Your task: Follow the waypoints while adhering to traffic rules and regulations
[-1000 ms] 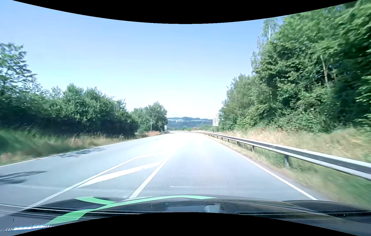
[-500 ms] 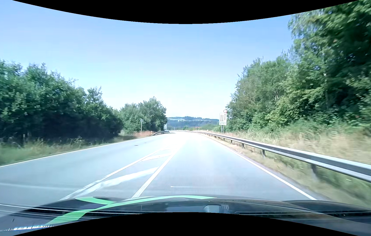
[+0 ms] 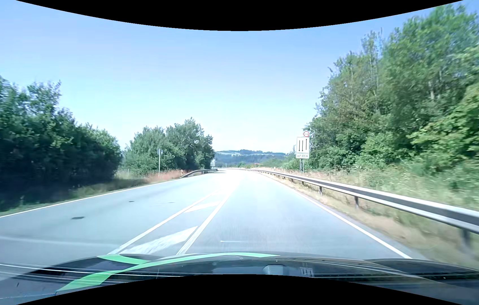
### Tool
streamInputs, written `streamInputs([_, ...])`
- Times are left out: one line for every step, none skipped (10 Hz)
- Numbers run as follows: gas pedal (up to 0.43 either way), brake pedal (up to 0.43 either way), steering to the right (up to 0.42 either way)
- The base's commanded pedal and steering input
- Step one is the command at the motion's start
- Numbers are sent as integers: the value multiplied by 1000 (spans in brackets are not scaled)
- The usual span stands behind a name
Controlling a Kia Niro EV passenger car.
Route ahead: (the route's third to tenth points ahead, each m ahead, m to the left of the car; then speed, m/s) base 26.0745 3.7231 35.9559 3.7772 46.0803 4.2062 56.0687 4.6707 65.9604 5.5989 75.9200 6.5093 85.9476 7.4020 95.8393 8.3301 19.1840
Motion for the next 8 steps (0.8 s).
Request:
streamInputs([177, 0, -6])
streamInputs([177, 0, -6])
streamInputs([177, 0, -6])
streamInputs([177, 0, -6])
streamInputs([177, 0, -6])
streamInputs([177, 0, -6])
streamInputs([177, 0, -6])
streamInputs([189, 0, -6])
